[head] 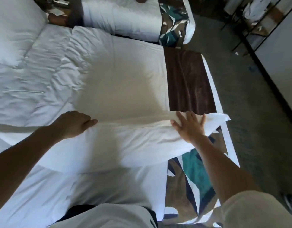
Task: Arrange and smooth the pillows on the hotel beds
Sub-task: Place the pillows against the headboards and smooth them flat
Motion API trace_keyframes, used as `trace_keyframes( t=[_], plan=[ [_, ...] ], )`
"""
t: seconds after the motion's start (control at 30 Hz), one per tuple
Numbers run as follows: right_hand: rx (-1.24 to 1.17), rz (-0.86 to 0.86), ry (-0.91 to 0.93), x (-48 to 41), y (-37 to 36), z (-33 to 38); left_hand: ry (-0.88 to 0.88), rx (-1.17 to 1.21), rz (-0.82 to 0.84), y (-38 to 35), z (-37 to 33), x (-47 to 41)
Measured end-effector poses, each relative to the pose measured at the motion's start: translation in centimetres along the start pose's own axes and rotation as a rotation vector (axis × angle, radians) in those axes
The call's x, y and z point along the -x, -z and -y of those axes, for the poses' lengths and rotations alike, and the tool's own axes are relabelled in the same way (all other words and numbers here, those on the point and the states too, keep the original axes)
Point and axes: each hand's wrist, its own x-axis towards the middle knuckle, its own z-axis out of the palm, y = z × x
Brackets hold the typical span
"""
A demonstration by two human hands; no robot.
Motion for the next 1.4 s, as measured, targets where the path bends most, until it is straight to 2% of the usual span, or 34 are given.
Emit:
trace_keyframes(
  t=[0.07, 0.13, 0.23, 0.33, 0.4, 0.43, 0.5, 0.57, 0.6, 0.63, 0.67, 0.7, 0.73, 0.77, 0.8, 0.83, 0.93, 1.0, 1.07, 1.13, 1.17, 1.23, 1.3, 1.37, 1.4],
  plan=[
    [-0.014, 0.062, -0.052, 0.4, 0.1, -2.8, 0.037, 0.092, -0.004, 1.6, -0.4, 0.1],
    [-0.033, 0.091, -0.088, 1.1, 0.2, -4.0, 0.106, 0.156, 0.086, 3.9, -0.5, 0.1],
    [-0.037, 0.005, -0.095, 1.5, -0.2, -3.9, 0.186, 0.267, 0.268, 6.0, -0.1, 1.5],
    [-0.055, -0.014, -0.065, 0.6, -1.1, -3.4, 0.088, 0.354, 0.408, 6.6, 1.1, 3.6],
    [-0.071, -0.035, -0.034, -0.5, -1.9, -3.9, 0.068, 0.338, 0.367, 6.4, 2.7, 3.9],
    [-0.084, -0.056, -0.028, -1.0, -2.4, -4.2, 0.119, 0.290, 0.316, 6.5, 3.6, 3.8],
    [-0.136, -0.097, -0.027, -1.9, -3.5, -4.6, 0.281, 0.026, 0.157, 6.8, 5.1, 3.9],
    [-0.195, -0.098, -0.020, -2.3, -4.4, -5.1, 0.442, -0.215, -0.224, 7.0, 6.3, 4.2],
    [-0.196, -0.102, -0.003, -2.6, -5.1, -5.3, 0.524, -0.204, -0.464, 6.9, 6.1, 4.7],
    [-0.173, -0.112, 0.002, -2.7, -5.6, -5.6, 0.523, -0.136, -0.700, 6.6, 5.1, 5.0],
    [-0.141, -0.120, 0.000, -2.6, -5.8, -5.7, 0.427, -0.072, -0.862, 5.7, 3.7, 5.1],
    [-0.091, -0.139, 0.026, -2.1, -5.6, -5.6, 0.265, -0.046, -0.872, 4.4, 2.0, 5.0],
    [-0.033, -0.132, 0.075, -1.5, -5.3, -5.4, 0.113, -0.064, -0.743, 2.7, 0.3, 4.8],
    [0.021, -0.139, 0.126, -1.3, -5.2, -5.4, 0.044, -0.104, -0.506, 1.1, -0.9, 4.9],
    [-0.001, -0.101, 0.098, -1.1, -4.6, -5.5, 0.080, -0.151, -0.250, 0.3, -1.2, 5.2],
    [-0.039, -0.104, 0.060, -1.0, -4.4, -5.7, 0.169, -0.193, -0.062, -0.3, -0.5, 5.6],
    [-0.102, -0.038, -0.034, -0.3, -3.9, -6.0, 0.483, -0.200, 0.146, -0.7, 4.1, 7.0],
    [-0.064, 0.002, -0.072, 0.0, -2.5, -4.5, 0.569, -0.194, 0.181, -0.9, 5.6, 8.0],
    [-0.129, -0.149, -0.117, 0.5, -0.9, 0.4, 0.547, -0.223, 0.151, -1.4, 5.6, 8.1],
    [-0.257, -0.407, 0.026, 2.2, 0.7, 9.4, 0.546, -0.213, 0.101, -1.6, 5.0, 7.5],
    [-0.283, -0.449, 0.155, 3.5, 1.4, 14.8, 0.555, -0.194, 0.094, -1.6, 4.7, 7.3],
    [-0.250, -0.299, 0.374, 6.7, 2.1, 25.1, 0.575, -0.148, 0.077, -1.4, 4.7, 6.9],
    [-0.212, -0.131, 0.537, 9.0, 1.3, 32.1, 0.595, -0.132, 0.060, -1.6, 5.0, 6.6],
    [-0.194, 0.020, 0.567, 9.6, 0.3, 33.6, 0.608, -0.163, 0.054, -1.9, 5.8, 6.8],
    [-0.177, 0.045, 0.536, 9.0, -0.1, 31.9, 0.608, -0.163, 0.045, -2.1, 6.1, 6.7]
  ],
)
